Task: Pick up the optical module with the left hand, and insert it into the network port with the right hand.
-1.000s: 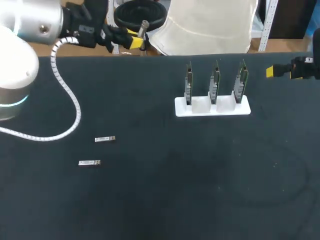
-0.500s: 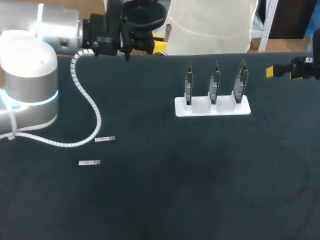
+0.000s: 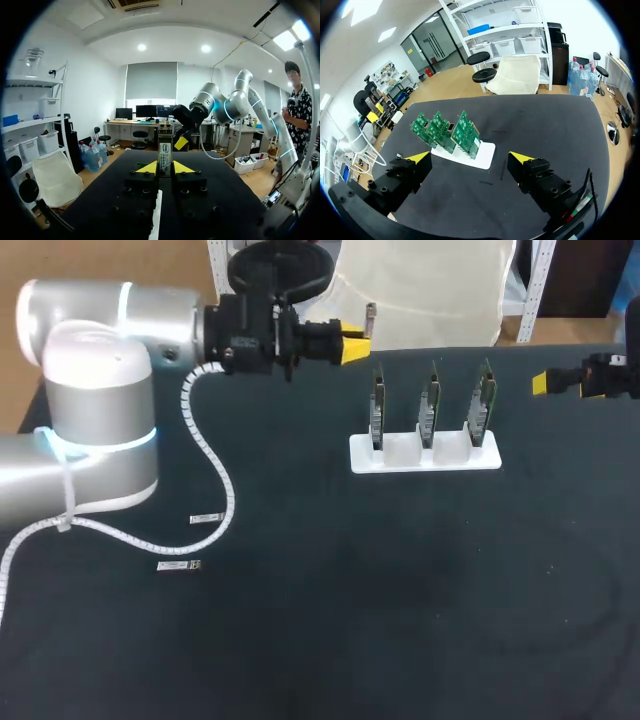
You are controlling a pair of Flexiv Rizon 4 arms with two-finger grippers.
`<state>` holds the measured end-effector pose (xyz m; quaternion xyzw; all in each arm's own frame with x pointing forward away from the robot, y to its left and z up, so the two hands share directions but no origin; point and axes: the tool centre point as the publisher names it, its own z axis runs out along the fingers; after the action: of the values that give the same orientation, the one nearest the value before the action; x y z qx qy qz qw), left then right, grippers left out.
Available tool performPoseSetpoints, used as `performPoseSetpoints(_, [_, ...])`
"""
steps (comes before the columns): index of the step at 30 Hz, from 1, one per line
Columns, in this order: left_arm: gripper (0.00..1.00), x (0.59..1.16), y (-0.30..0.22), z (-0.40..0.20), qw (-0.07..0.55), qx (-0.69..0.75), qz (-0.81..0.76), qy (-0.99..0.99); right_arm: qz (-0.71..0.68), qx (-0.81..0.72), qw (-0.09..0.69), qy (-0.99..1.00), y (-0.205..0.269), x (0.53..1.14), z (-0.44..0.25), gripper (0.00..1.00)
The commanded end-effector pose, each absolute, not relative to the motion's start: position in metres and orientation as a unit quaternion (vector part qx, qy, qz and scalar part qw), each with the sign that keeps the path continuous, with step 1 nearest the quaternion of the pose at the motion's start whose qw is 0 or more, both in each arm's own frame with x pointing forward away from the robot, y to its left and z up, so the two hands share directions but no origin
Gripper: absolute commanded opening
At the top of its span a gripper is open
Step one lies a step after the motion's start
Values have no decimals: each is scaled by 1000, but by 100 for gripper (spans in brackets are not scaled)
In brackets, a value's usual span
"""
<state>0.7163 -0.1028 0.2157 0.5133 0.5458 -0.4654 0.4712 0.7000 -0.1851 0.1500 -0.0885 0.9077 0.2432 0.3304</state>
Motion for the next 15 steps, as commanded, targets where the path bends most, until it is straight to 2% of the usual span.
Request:
performPoseSetpoints(1, [0, 730, -117, 206, 458, 529, -470, 539, 243, -88, 330, 908, -185, 700, 150, 100])
performPoseSetpoints(15, [0, 739, -134, 200, 460, 520, -492, 525, 243, -88, 330, 908, -185, 700, 150, 100])
